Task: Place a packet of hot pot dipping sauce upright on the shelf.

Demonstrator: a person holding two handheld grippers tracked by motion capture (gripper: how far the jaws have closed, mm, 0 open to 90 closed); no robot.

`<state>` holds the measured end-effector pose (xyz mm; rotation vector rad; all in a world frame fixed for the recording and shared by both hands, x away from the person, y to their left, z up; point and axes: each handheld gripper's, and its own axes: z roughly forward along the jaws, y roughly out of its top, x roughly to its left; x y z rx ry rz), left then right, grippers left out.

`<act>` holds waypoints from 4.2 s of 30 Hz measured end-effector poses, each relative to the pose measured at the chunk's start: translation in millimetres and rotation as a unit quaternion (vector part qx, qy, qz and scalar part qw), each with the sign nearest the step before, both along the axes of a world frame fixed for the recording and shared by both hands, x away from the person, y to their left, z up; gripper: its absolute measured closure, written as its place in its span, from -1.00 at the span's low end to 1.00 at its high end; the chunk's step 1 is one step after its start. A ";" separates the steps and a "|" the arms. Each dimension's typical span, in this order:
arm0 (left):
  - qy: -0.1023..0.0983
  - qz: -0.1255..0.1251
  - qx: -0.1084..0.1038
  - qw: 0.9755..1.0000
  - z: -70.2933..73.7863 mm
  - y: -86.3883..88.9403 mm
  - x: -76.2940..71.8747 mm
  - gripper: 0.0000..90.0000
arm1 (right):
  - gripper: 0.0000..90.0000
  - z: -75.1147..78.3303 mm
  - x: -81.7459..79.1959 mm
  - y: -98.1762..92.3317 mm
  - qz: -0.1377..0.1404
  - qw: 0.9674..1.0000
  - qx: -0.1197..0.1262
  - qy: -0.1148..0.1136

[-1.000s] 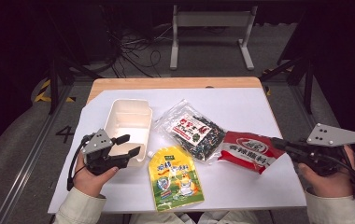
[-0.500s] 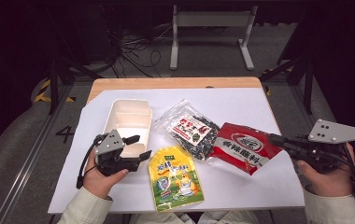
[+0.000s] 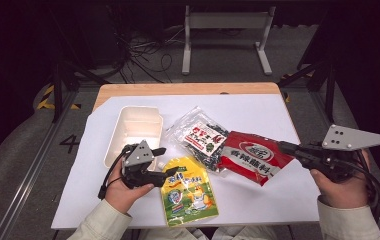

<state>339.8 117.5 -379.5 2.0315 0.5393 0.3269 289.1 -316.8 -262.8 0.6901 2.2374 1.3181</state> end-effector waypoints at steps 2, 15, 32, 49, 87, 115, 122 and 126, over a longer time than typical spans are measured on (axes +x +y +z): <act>-0.003 -0.007 0.001 1.000 0.3 -5.4 0.4 -0.34 | 1.00 0.2 0.8 2.1 0.003 1.000 0.000 0.000; -0.012 -0.038 -0.039 0.998 1.9 -34.7 5.3 -0.30 | 1.00 1.2 5.9 17.1 0.028 1.000 0.012 0.001; -0.001 -0.102 -0.070 0.992 -14.4 -71.2 20.8 -0.22 | 1.00 0.3 9.0 35.5 0.059 0.998 0.020 0.006; -0.004 -0.125 -0.075 0.989 -25.0 -92.6 31.1 -0.10 | 1.00 -1.7 10.0 39.7 0.074 0.997 0.024 0.011; 0.046 -0.156 -0.089 0.983 -18.6 -90.1 31.8 1.00 | 0.99 -6.3 14.6 32.8 0.058 0.997 0.046 0.007; 0.038 -0.133 -0.075 0.988 9.6 -51.9 33.1 1.00 | 0.25 -14.6 20.5 13.5 -0.012 0.998 0.062 -0.003; 0.040 -0.119 -0.083 0.989 15.0 -39.7 37.4 1.00 | 0.22 -19.2 25.4 3.0 -0.038 0.997 0.064 -0.001; 0.039 -0.113 -0.083 0.989 17.7 -34.2 38.8 1.00 | 0.21 -22.7 28.5 -2.7 -0.053 0.997 0.060 0.002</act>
